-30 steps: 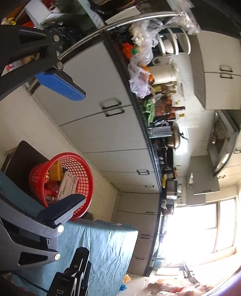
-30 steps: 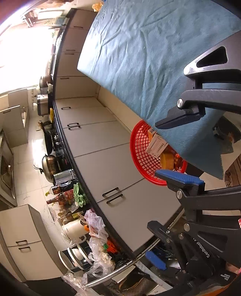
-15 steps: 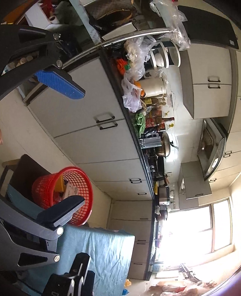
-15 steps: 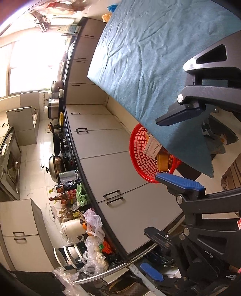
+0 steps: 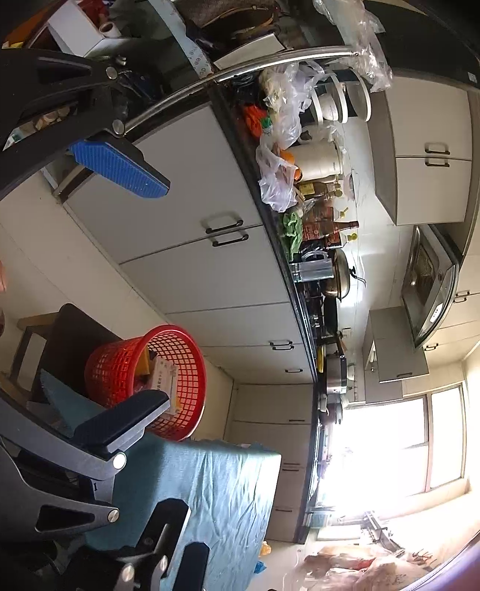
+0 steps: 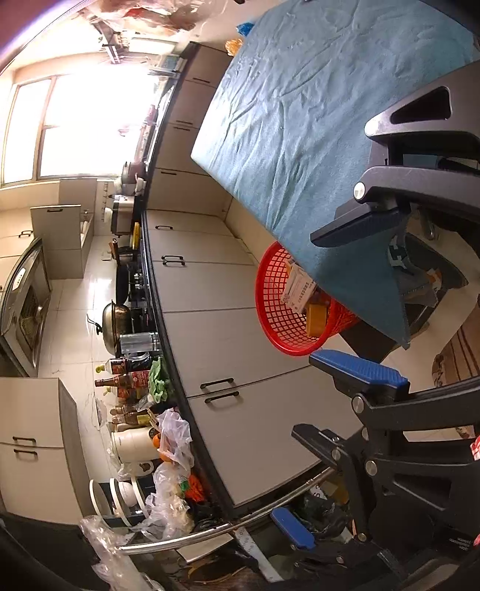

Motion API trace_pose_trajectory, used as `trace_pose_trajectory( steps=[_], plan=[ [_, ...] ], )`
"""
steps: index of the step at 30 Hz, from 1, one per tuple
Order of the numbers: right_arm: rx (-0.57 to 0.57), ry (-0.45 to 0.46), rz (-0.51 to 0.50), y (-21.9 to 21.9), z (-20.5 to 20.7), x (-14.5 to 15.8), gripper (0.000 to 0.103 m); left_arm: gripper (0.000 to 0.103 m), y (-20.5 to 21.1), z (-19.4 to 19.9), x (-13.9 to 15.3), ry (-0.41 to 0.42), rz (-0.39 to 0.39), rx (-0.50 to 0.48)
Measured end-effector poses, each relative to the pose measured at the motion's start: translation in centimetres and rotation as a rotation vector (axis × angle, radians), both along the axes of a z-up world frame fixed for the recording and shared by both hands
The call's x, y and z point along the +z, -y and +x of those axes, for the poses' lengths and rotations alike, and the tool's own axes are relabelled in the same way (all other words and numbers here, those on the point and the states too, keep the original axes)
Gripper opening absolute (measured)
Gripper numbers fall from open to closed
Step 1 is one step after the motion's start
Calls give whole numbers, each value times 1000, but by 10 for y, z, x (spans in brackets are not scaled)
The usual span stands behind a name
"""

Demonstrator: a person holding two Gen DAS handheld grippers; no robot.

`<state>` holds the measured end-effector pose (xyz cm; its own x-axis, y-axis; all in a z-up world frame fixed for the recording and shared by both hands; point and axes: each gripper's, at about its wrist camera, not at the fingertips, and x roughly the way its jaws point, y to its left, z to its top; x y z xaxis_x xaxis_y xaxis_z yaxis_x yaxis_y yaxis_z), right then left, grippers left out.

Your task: Collect trash

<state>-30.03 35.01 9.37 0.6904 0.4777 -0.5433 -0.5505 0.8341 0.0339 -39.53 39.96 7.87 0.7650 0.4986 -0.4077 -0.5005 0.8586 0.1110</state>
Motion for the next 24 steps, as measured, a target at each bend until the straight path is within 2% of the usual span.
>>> trace_pose_trajectory(
  steps=[6,24],
  plan=[
    [1,47,-22,1,-15,0,65,103,-5,1,-9,-17,-60,-18],
    [27,35,-44,-8,-24,-10,65,103,-22,-4,-17,-28,-175,-63]
  ],
)
